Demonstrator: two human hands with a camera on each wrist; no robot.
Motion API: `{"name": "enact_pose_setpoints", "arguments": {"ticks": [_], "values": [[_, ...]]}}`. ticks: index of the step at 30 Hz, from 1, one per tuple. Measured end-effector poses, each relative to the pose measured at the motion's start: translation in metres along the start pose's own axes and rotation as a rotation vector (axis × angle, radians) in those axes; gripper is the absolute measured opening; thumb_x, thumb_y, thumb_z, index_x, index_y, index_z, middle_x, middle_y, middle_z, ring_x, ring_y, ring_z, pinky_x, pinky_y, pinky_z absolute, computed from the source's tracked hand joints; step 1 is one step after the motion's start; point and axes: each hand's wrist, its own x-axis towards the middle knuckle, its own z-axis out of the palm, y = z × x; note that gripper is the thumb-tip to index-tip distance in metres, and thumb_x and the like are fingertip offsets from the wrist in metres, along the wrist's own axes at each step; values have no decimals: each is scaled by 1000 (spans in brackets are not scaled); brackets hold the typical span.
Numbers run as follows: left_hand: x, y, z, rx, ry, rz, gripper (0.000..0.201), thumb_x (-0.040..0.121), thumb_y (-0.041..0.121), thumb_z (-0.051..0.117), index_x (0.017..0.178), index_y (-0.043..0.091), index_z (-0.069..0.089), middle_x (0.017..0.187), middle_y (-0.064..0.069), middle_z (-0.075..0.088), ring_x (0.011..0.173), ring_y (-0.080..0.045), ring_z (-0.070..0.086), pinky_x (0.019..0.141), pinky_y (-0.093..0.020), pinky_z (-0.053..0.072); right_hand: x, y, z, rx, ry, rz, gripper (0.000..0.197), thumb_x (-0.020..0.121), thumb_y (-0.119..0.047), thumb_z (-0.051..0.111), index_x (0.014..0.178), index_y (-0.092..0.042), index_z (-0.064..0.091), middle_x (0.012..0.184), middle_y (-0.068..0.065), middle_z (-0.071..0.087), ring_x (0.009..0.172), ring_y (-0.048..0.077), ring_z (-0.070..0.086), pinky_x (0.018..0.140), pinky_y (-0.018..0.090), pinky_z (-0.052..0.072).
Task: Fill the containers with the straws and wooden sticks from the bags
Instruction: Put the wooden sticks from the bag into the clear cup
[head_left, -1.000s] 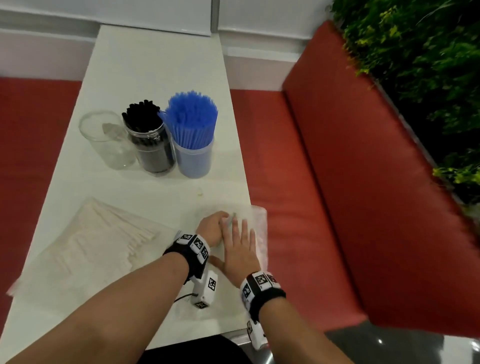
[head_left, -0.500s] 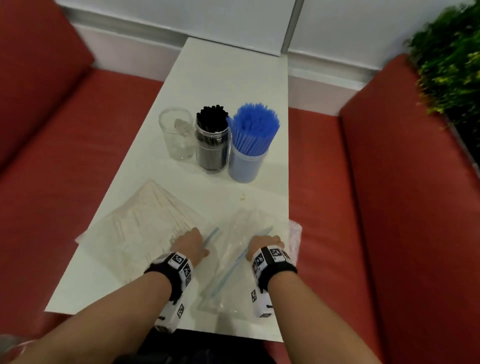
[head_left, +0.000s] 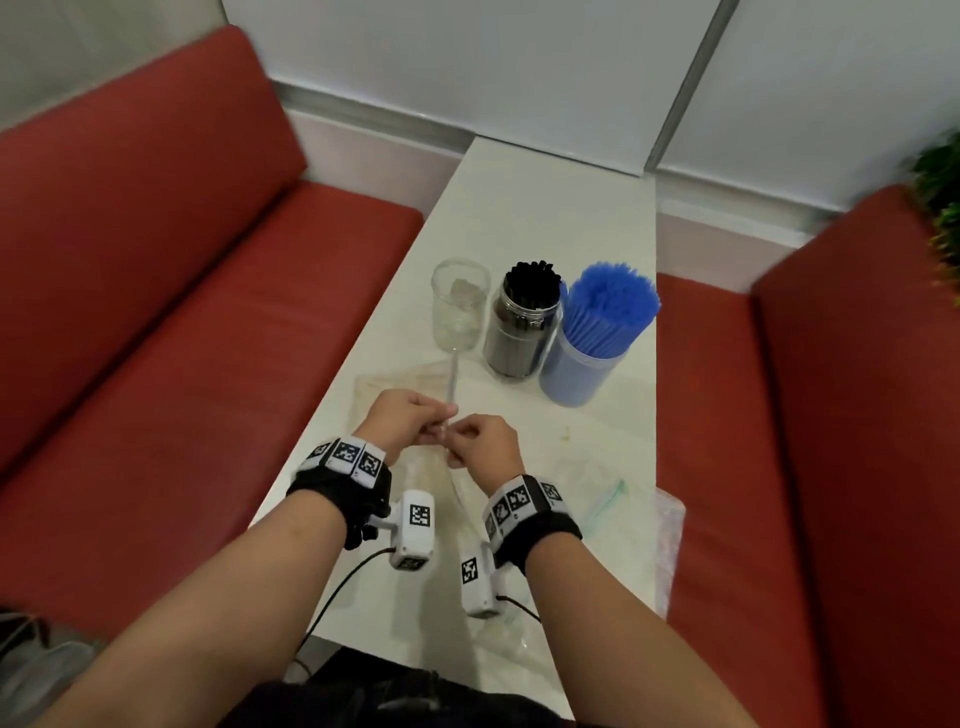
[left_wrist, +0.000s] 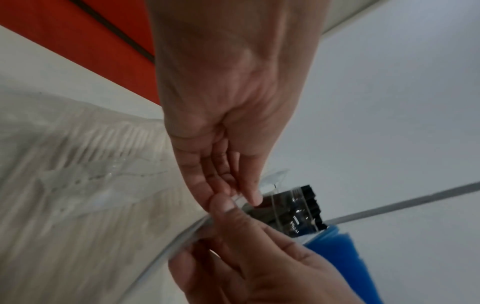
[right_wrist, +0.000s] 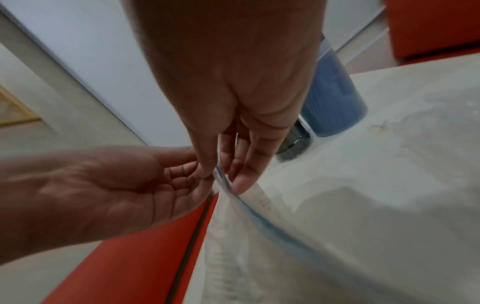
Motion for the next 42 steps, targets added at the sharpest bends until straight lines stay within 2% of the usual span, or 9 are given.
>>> {"name": "enact_pose_setpoints", "arguments": {"ticks": [9,13,20,24,28,31,35,38,42], "values": [[17,21,-34,-181,-204,42,12,96,13,58,89,4,64,73,-5,64,70,-15,59,67,-23,53,12,-34,3,272,-3,-24,12,95,0,63,97,9,71,73,13,65,60,17,62,61,26,57],[22,36,-34,-251,-286,0,17,101,9,49,92,0,61,89,-17,72,84,-26,71,74,-32,59,16,-41,-2,361,87,17,14,97,-3,61,99,6,71,86,21,67,80,30,64,80,44,57],[34,45,-31,-538,-189,-256,20,90,-7,44,88,2,61,79,-5,62,70,-12,60,90,-22,48,17,-39,-6,760,208,115,16,102,-2,52,93,5,62,77,16,64,66,23,65,63,29,59],[44,61,-58,-719,-417,-460,26,74,-12,60,61,10,54,45,3,39,38,-7,25,38,-14,32,14,-19,-24,1165,280,272,21,107,-7,42,92,-1,55,88,17,64,77,29,67,68,41,57],[47,67,-56,47,-354,-230,44,82,58,65,90,15,65,49,5,30,38,-9,24,34,-17,23,18,-19,-31,1325,395,381,27,109,-9,34,89,-5,52,85,10,57,80,17,58,68,29,55],[45,62,-68,477,-505,-130,44,77,42,80,106,10,70,73,-10,63,62,-21,55,60,-31,51,17,-22,-46,1301,357,293,25,97,11,34,84,-5,50,75,9,52,80,9,52,69,14,50],[45,44,-78,809,-220,-170,24,88,23,67,95,0,61,79,-12,59,60,-25,59,62,-32,53,5,-22,-49,885,237,177,18,88,15,57,85,1,68,85,12,57,89,24,53,90,25,38],[38,31,-71,285,-191,-455,31,101,28,50,100,-3,47,106,-25,65,77,-41,71,75,-51,58,11,-24,-45,1525,152,265,16,96,-17,67,90,-7,56,82,6,51,91,14,59,98,24,41],[34,30,-56,-603,-194,-623,35,108,22,30,119,-2,52,139,-28,47,126,-40,50,95,-52,45,8,-23,-40,1316,207,298,23,97,0,55,88,-19,46,54,-1,41,40,9,33,40,19,31]]}}
